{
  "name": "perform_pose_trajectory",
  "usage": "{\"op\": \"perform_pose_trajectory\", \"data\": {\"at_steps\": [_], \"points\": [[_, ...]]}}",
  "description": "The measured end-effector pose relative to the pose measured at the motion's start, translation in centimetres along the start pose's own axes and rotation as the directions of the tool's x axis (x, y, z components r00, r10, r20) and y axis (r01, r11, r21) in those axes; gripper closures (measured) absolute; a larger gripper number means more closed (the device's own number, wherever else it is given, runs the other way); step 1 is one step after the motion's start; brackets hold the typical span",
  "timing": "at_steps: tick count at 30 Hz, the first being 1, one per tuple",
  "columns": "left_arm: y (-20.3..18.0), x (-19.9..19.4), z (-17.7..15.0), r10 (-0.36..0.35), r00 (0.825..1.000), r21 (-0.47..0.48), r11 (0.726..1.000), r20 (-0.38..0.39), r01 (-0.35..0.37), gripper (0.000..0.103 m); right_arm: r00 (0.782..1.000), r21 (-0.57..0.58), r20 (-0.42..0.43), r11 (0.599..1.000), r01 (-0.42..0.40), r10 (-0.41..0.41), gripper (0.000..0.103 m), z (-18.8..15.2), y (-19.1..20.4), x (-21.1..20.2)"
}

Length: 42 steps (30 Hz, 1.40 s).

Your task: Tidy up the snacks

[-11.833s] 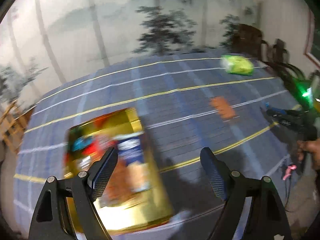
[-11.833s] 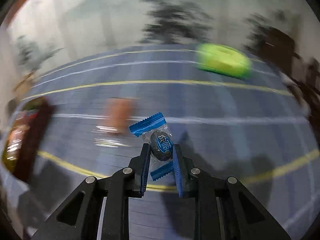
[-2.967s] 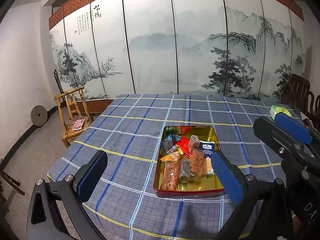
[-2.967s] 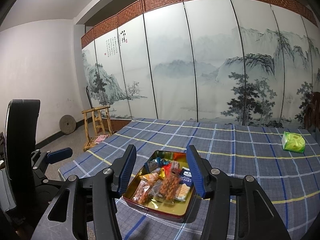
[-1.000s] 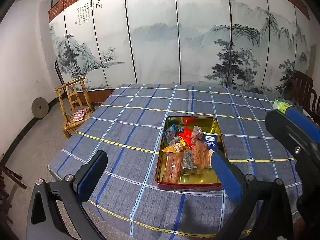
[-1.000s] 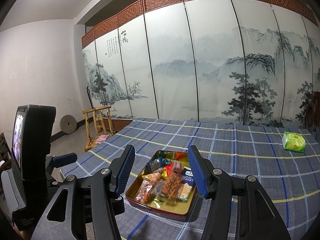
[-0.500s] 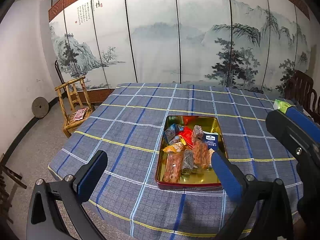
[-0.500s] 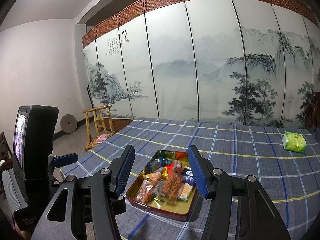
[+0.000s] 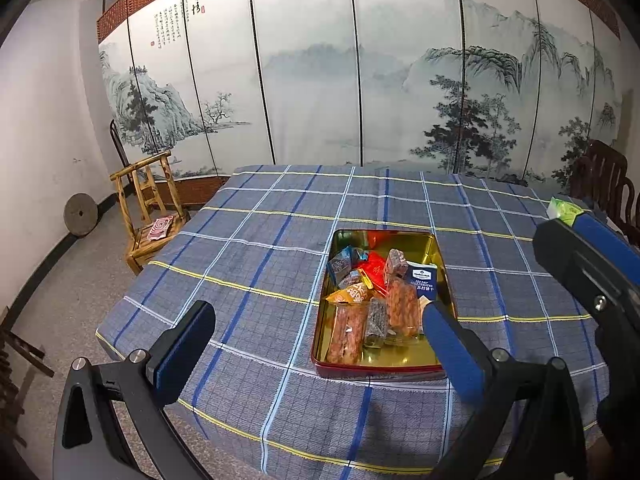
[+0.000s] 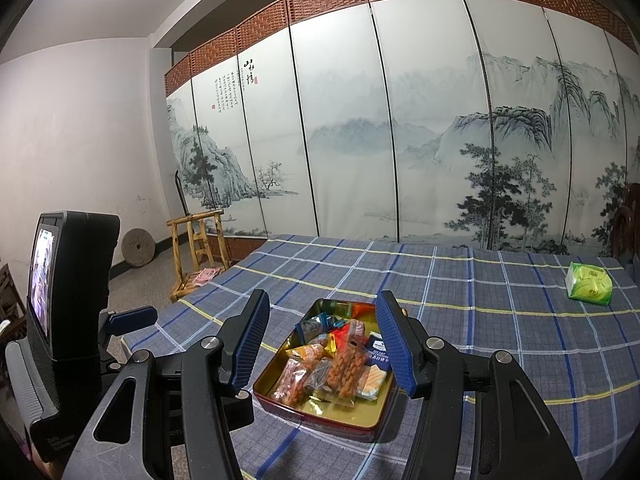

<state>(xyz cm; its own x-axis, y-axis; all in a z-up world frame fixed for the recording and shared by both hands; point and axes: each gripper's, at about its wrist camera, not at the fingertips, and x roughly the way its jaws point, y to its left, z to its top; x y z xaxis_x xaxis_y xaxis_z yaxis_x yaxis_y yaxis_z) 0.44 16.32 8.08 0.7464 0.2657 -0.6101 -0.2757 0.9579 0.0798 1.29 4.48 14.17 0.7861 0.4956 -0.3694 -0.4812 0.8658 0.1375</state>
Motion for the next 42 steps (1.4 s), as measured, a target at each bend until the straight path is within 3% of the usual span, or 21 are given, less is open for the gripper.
{"op": "perform_pose_trajectory", "data": {"at_steps": [42], "points": [[-0.69, -0.89, 0.35, -0.013, 1.0, 0.016, 1.0, 0.013, 0.013, 0.0, 1.0, 0.013, 0.022, 1.0, 0.015, -0.016, 0.046, 0.6, -0.04, -0.73]]}}
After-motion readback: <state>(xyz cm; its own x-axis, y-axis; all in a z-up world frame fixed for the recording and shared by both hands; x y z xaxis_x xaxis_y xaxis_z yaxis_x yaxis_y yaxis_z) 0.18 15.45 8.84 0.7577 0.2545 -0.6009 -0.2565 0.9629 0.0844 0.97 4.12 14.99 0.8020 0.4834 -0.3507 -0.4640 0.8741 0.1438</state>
